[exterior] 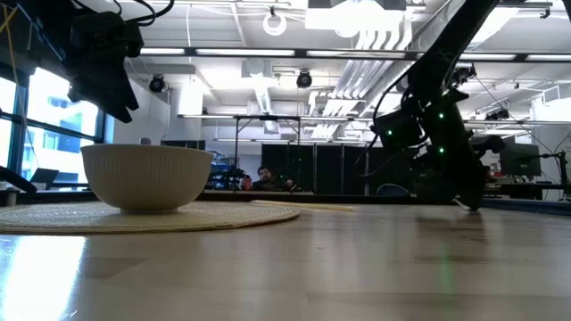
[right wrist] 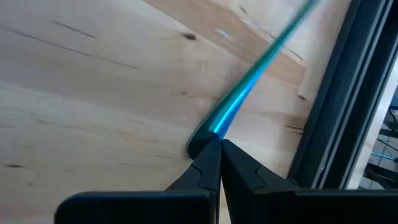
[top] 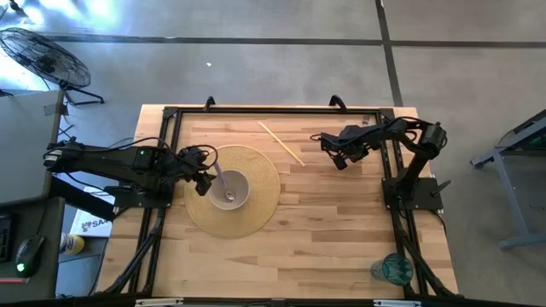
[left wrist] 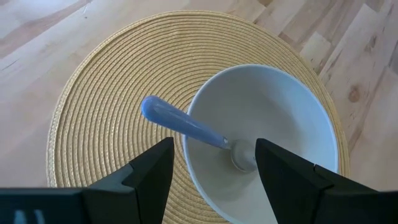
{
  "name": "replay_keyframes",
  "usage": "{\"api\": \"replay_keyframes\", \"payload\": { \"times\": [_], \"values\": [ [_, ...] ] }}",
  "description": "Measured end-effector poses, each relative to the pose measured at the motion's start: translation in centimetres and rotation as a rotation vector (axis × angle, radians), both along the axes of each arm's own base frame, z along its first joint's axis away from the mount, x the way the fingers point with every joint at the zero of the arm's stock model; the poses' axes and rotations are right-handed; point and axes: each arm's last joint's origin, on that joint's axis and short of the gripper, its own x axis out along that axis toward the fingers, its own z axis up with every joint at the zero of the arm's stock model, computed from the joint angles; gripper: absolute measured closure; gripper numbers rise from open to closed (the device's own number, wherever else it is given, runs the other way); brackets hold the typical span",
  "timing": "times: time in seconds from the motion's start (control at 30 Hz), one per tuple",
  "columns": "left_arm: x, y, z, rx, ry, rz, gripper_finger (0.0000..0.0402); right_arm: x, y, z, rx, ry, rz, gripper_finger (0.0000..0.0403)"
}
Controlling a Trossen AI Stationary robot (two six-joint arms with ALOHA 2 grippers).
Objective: Pick & Place Utensil
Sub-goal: Put the blue fork into the white bowl
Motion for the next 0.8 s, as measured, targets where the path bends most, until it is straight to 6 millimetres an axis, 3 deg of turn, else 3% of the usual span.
{"api": "replay_keyframes", "payload": {
  "times": [0.3, 0.8],
  "values": [
    [0.0, 0.0, 0.0, 0.002, -0.002, 0.002, 0.0179, 1.3, 2.6, 1.1, 0.121, -0.069, 0.045, 0.0402],
    [0.1, 0.0, 0.1, 0.004, -0.009, 0.004, 0.0179, 2.2, 9.0, 2.0, 0.311, -0.046, 0.240, 0.0401]
  ]
}}
